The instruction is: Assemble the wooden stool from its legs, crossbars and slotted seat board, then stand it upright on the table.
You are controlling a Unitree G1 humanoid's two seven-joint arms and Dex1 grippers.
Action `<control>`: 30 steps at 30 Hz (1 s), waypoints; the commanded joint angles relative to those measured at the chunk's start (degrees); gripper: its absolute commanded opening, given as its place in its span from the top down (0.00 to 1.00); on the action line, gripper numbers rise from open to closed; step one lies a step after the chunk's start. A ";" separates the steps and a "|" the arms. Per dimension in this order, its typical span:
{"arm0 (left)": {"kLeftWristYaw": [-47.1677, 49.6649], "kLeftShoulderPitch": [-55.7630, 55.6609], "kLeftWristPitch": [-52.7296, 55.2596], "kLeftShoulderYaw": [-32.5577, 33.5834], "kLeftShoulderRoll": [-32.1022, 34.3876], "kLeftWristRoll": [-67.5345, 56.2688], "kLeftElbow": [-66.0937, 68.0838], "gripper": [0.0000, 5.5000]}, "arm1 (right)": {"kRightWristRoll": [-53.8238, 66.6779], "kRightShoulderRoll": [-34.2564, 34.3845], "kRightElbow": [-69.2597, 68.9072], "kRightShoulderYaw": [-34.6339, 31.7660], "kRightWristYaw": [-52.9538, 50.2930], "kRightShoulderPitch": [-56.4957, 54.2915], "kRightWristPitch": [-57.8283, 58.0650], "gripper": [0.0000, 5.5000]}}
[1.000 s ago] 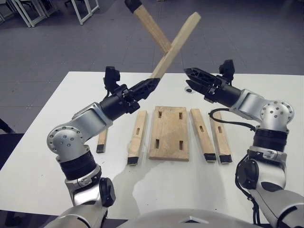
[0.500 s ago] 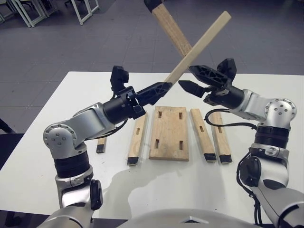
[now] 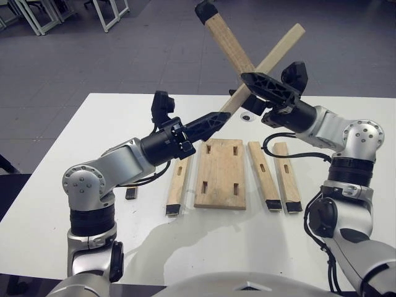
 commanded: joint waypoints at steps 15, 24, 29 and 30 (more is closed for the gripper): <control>-1.16 0.25 -2.99 -2.52 4.62 -2.38 0.30 0.63 | -1.38 -4.42 -1.42 4.01 6.51 -0.39 0.09 0.63; -2.56 -0.38 -4.14 -2.30 5.02 1.97 0.82 0.63 | -1.76 -5.44 -1.17 4.78 8.13 -0.46 0.17 0.63; -5.09 -0.52 -4.52 -3.22 4.30 8.24 -0.69 0.63 | -0.71 -4.67 -1.30 4.25 7.29 -0.67 0.48 0.63; -5.36 -0.58 -4.80 -3.17 4.04 8.82 -0.65 0.56 | -0.49 -4.56 -1.27 4.13 7.13 -0.74 0.62 0.63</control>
